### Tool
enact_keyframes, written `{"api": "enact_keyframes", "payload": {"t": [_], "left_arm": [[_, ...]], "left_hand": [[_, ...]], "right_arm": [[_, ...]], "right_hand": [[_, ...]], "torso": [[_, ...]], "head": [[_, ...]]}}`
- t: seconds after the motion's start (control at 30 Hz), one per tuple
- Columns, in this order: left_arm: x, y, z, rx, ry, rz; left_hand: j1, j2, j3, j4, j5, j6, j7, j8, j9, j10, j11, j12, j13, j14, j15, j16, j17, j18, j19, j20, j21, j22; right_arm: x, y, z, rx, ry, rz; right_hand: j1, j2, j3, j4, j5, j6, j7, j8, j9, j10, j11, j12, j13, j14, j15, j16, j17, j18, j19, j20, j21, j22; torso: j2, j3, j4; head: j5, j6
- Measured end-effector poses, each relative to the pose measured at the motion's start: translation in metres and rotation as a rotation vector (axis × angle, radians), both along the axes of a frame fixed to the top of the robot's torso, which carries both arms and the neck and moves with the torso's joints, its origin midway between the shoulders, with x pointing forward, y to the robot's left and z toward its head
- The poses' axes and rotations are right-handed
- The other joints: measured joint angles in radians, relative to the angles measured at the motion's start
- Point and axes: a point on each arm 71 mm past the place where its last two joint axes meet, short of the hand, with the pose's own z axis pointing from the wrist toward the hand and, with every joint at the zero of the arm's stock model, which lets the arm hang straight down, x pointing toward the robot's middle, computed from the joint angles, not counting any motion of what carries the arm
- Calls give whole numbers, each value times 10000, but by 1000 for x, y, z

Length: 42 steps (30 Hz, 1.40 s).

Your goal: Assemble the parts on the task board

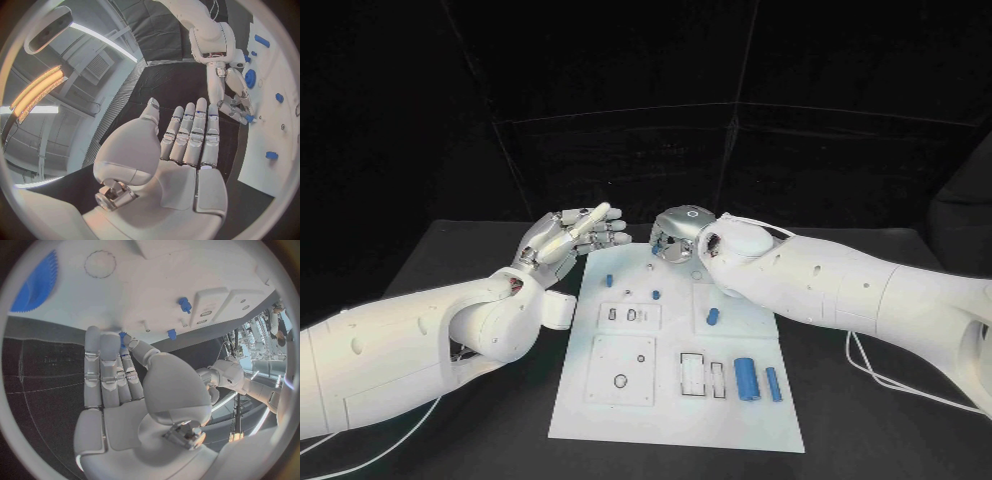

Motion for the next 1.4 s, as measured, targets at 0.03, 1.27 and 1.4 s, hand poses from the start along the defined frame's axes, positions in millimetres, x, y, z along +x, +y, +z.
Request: {"api": "enact_keyframes", "payload": {"t": [0.03,1.27,1.4], "left_arm": [[0,0,0,1,1,0],[2,10,-2,142,126,188],[3,10,-2,155,127,202]], "left_hand": [[0,0,0,0,0,0,0,0,0,0,0,0,0,0,0,0,0,0,0,0,0,0],[1,0,1,0,0,0,0,0,3,0,0,-1,2,0,0,0,-8,-1,0,1,-41,-17],[0,0,0,0,0,0,0,0,3,0,0,-1,2,0,0,0,-8,-1,-1,1,-41,-18]], "right_arm": [[0,0,0,-12,15,-4],[-11,-77,21,1381,155,-902],[-17,-97,23,1714,411,-1283]], "right_hand": [[-1,-1,17,17,0,-35,35,-1,-12,-42,41,0,0,0,0,0,0,0,0,0,0,0],[-657,-1101,-1093,1060,736,-1009,67,87,55,736,-127,1371,510,48,-24,1777,1761,0,72,87,-1,-207],[-990,-1434,-1961,1554,1360,-1223,-197,87,54,1917,-449,3129,1682,22,-241,2952,3187,-1,382,-100,-1,-237]], "torso": [[0,-1,-4],[-98,-14,-201],[-125,-25,-264]], "head": [[1,-4],[6,105],[-47,147]]}}
